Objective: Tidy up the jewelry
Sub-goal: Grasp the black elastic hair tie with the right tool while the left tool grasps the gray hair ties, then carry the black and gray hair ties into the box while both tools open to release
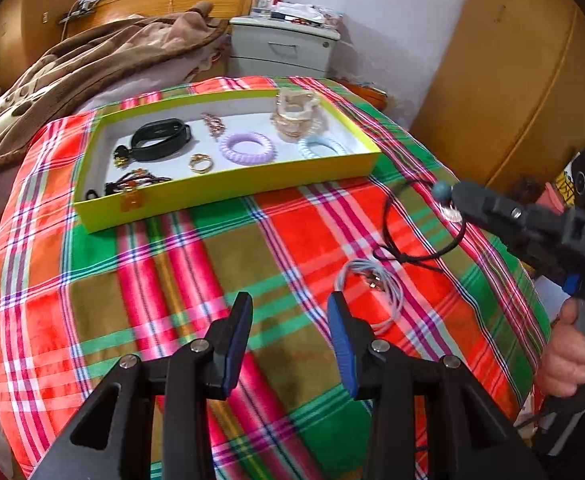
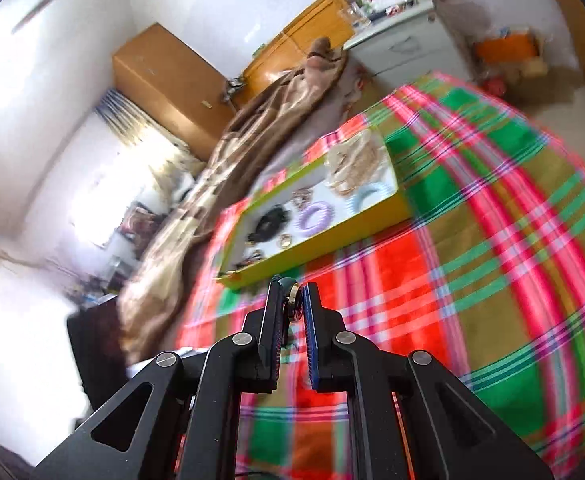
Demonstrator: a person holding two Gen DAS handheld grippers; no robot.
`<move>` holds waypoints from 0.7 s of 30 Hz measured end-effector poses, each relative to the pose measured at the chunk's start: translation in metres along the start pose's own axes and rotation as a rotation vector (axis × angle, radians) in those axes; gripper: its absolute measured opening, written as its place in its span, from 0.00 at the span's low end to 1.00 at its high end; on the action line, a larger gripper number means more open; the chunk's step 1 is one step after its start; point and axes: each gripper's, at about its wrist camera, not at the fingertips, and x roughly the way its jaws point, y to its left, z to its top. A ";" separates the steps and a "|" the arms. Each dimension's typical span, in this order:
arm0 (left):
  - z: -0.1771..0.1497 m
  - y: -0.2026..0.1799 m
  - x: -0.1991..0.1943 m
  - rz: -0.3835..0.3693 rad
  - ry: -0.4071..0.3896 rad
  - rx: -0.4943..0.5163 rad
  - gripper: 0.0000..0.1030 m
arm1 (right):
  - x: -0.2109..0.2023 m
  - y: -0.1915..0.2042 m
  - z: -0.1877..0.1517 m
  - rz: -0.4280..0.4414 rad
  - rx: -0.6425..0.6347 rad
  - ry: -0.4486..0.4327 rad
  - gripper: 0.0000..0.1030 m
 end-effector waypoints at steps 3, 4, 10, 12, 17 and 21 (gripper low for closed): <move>0.001 -0.009 0.001 -0.006 0.007 0.021 0.39 | -0.005 -0.003 0.001 -0.065 -0.015 -0.036 0.10; 0.001 -0.013 0.001 -0.008 0.006 0.033 0.39 | -0.008 -0.007 0.002 -0.055 0.004 -0.039 0.10; 0.006 -0.039 0.009 -0.035 0.023 0.093 0.39 | -0.021 -0.023 0.002 -0.123 0.019 -0.073 0.10; 0.009 -0.047 0.013 -0.055 0.025 0.102 0.39 | -0.025 -0.027 0.001 -0.138 0.017 -0.079 0.10; 0.014 -0.062 0.026 -0.050 0.052 0.116 0.39 | -0.029 -0.038 0.000 -0.146 0.030 -0.081 0.10; 0.014 -0.068 0.035 -0.046 0.075 0.128 0.39 | -0.031 -0.046 0.001 -0.145 0.043 -0.080 0.10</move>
